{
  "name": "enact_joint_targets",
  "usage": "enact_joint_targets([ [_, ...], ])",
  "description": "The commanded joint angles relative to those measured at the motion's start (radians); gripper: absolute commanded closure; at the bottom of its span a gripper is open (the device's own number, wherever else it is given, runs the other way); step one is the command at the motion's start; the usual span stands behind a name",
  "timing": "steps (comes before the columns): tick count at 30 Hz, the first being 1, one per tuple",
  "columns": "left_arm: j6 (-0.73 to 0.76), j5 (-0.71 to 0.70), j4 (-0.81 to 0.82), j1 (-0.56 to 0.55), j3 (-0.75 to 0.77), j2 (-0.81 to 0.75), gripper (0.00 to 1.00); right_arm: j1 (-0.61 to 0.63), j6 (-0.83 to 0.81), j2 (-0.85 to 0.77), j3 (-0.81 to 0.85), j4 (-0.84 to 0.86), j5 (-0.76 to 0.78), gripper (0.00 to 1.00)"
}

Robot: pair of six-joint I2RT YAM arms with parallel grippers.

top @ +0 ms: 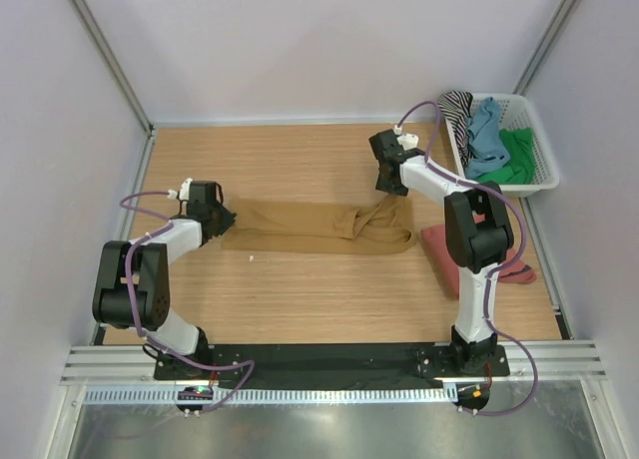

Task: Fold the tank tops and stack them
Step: Fold the tank top

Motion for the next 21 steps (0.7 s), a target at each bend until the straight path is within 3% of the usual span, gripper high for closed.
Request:
enact_joint_targets([
  [1, -0.011, -0.038, 0.008, -0.001, -0.002, -0.039, 1.0, 0.004, 0.013, -0.02, -0.021, 0.019, 0.008, 0.65],
  [3, -0.01, -0.039, 0.008, -0.001, -0.004, -0.042, 1.0, 0.002, 0.012, -0.038, -0.024, 0.027, 0.023, 0.84],
  [6, -0.006, -0.041, 0.004, -0.003, -0.005, -0.048, 1.0, 0.002, 0.005, -0.081, -0.023, 0.039, 0.032, 0.99],
  [12, -0.006, -0.046, 0.0, -0.003, -0.008, -0.066, 1.0, 0.001, 0.012, -0.261, -0.194, 0.248, 0.011, 0.99],
  [19, -0.005, -0.049, -0.006, -0.003, -0.01, -0.072, 1.0, -0.001, 0.097, -0.511, -0.606, 0.522, 0.02, 0.98],
  [21, -0.005, -0.049, -0.007, -0.001, -0.01, -0.069, 1.0, 0.001, 0.128, -0.566, -0.679, 0.588, 0.023, 0.91],
])
